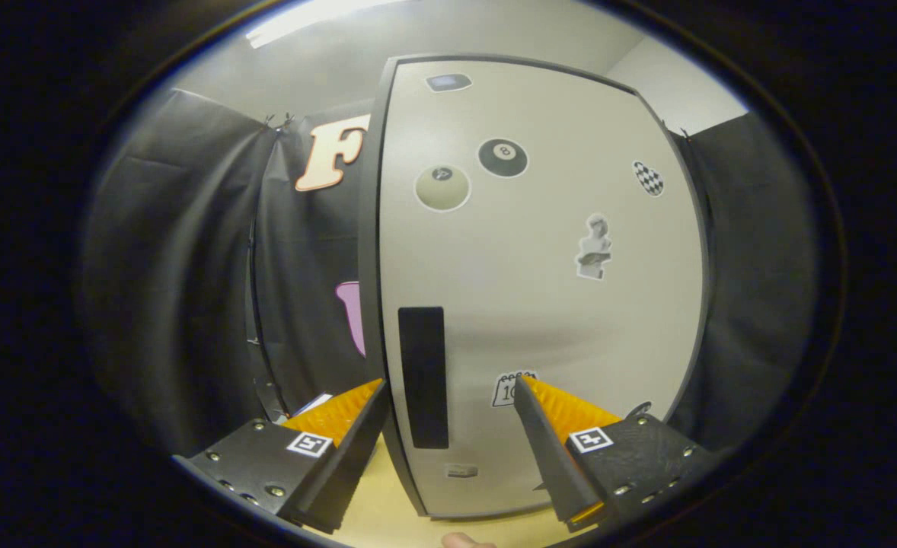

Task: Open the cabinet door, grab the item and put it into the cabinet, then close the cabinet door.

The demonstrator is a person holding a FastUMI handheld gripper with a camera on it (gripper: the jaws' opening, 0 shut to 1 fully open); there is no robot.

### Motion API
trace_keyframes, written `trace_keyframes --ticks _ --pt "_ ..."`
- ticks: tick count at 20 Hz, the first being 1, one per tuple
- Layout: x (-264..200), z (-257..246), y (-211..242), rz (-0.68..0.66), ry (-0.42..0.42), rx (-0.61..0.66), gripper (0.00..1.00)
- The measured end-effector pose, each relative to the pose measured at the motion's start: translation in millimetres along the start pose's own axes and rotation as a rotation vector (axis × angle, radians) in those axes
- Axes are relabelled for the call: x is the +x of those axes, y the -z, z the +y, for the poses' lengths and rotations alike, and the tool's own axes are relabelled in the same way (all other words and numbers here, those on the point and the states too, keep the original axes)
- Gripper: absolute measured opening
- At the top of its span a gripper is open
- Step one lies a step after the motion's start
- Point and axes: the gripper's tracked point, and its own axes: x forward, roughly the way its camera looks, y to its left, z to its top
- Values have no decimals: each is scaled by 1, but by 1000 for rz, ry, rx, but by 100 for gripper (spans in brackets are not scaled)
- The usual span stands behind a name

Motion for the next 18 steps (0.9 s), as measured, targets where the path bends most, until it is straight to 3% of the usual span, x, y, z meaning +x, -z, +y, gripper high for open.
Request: trace_keyframes --ticks 11,17,18 --pt "29 -6 20 46 44 -55 97" --pt "37 8 30 86 7 -26 76" --pt "38 8 30 82 11 -27 68"
